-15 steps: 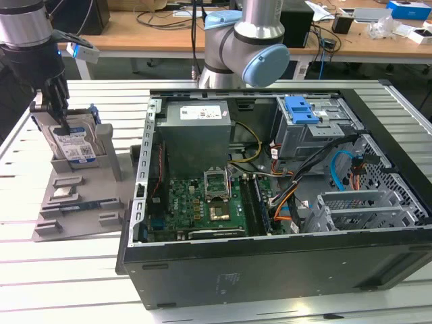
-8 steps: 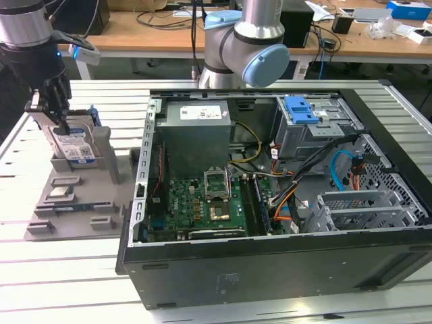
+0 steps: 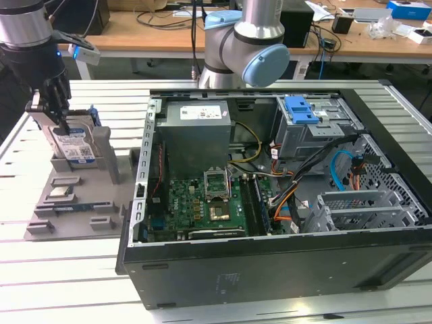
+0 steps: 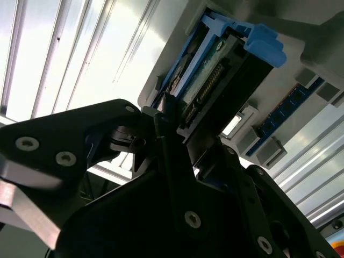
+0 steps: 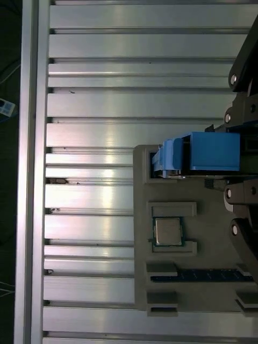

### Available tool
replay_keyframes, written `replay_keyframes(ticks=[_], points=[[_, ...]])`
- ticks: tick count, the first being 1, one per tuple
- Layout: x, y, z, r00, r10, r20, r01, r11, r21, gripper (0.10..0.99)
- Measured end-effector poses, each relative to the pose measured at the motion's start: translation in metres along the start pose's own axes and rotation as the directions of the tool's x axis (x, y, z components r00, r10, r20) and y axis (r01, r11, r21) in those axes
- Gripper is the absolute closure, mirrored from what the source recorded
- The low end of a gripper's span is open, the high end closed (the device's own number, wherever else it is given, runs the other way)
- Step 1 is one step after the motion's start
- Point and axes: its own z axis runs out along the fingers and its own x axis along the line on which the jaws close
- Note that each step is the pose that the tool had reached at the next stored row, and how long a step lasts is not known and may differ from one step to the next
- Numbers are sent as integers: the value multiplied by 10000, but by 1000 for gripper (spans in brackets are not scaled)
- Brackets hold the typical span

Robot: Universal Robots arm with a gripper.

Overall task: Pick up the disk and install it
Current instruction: 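Pick up the disk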

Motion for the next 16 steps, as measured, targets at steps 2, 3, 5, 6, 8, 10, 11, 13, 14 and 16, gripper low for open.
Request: replay_keyframes(ticks=[2, 3, 5, 6, 8, 10, 11, 13, 14, 16], points=[[0, 0, -10, 10000, 0, -1, 0, 10000, 1, 718], [0, 1, -24, 10000, 0, 0, 0, 10000, 2, 718], [0, 3, -70, 10000, 0, -1, 0, 10000, 0, 718], [0, 4, -92, 10000, -1, -1, 1, 10000, 1, 718], [-1, 5, -138, 10000, -1, -1, 1, 10000, 1, 718], [-1, 9, -217, 10000, -1, -2, 1, 10000, 0, 718], [-1, 10, -252, 10000, -1, -1, 1, 10000, 0, 718], [-2, 12, -294, 10000, 0, -1, 0, 10000, 1, 718], [-2, 14, -326, 10000, 0, -1, 0, 10000, 0, 718], [-2, 16, -389, 10000, 0, -1, 0, 10000, 0, 718]])
